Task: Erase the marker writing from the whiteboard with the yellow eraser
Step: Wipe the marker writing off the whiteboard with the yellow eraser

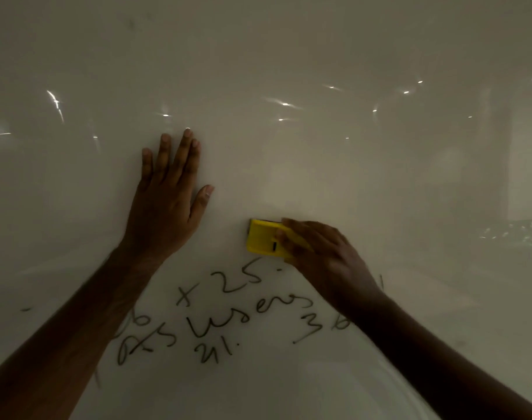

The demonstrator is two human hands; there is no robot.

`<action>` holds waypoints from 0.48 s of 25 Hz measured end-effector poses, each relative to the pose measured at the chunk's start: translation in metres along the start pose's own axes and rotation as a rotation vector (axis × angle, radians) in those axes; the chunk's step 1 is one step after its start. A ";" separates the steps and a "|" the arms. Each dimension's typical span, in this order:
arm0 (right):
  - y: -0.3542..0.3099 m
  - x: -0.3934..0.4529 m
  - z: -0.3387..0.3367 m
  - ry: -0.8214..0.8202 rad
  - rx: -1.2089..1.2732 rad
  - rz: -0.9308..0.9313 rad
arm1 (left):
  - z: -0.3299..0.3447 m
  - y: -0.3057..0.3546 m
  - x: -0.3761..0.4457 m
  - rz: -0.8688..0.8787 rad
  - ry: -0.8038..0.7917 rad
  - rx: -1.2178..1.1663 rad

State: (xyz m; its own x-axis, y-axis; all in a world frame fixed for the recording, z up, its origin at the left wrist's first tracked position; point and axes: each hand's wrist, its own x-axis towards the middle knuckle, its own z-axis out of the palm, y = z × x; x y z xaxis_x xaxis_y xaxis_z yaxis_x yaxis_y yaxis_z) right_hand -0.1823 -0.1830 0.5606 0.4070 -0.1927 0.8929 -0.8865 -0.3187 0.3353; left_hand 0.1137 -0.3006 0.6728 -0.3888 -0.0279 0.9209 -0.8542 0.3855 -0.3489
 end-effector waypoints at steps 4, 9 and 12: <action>-0.035 -0.039 0.027 -0.197 0.053 -0.149 | 0.000 -0.008 -0.006 -0.016 0.004 -0.016; -0.008 -0.048 -0.001 -0.194 -0.015 -0.138 | -0.009 -0.048 -0.020 -0.119 0.015 -0.042; -0.014 -0.001 0.002 -0.072 -0.031 -0.063 | -0.010 -0.050 -0.019 -0.109 0.018 -0.043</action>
State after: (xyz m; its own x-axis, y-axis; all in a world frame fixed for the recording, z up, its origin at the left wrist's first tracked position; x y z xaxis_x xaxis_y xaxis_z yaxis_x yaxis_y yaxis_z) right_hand -0.1692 -0.1805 0.5545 0.4761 -0.2396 0.8461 -0.8645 -0.3038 0.4004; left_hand 0.1671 -0.3102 0.6742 -0.2882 -0.0553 0.9560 -0.8751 0.4204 -0.2395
